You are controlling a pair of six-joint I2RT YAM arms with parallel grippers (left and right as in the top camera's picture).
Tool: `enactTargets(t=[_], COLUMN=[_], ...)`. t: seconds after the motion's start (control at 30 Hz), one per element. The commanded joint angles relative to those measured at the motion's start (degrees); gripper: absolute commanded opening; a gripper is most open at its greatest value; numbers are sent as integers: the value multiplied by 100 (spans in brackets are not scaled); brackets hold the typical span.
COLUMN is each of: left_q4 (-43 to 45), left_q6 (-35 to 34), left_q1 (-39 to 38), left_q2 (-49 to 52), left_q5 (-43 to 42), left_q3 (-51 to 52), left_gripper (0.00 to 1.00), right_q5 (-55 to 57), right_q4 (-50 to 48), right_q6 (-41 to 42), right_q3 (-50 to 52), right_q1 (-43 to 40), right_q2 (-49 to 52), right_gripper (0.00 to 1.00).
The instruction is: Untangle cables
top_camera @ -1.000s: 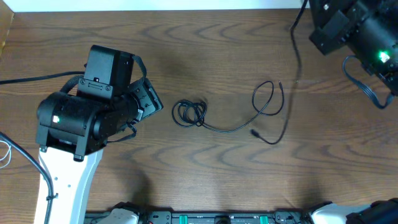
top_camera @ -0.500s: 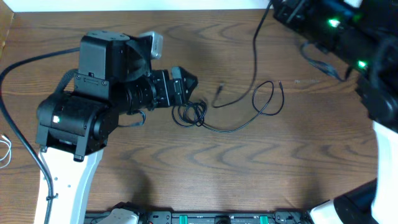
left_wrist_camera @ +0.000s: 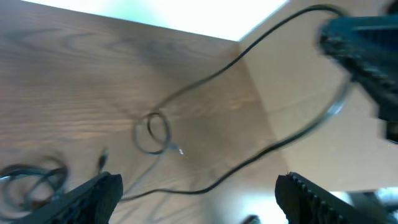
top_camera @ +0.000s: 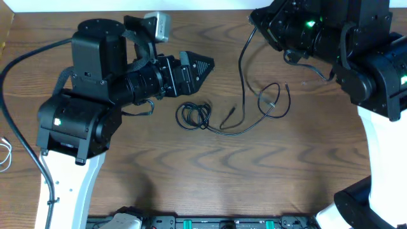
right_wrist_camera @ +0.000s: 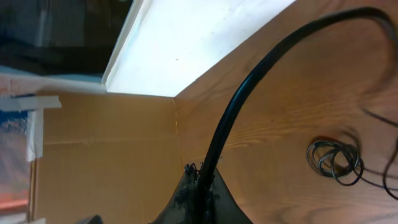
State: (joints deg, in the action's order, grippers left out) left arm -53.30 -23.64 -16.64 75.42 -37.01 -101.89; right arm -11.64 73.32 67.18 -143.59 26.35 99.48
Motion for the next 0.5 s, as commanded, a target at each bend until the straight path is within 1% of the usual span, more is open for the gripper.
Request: enactTargets(t=[0.0, 0.1, 0.23, 0.37, 0.47], left_q4=[142, 269, 599, 782, 776], left_q6=[20, 144, 254, 304, 304], left_q1=[-98, -278, -531, -568, -568], left_q2=[-46, -46, -37, 15, 72], left_q5=[-811, -863, -881, -708, -715], left_q3=[-57, -57, -57, -57, -57], left_gripper=[84, 84, 83, 83, 69], right_q5=[-4, 13, 9, 9, 9], right_q4=[72, 245, 332, 442, 452], right_q6=[625, 1106, 1167, 1338, 1362], right_q3=[-28, -24, -22, -22, -22], right_q1=[98, 188, 334, 439, 472], right_q2=[105, 184, 289, 286, 286], right_gripper=[1, 1, 1, 1, 1])
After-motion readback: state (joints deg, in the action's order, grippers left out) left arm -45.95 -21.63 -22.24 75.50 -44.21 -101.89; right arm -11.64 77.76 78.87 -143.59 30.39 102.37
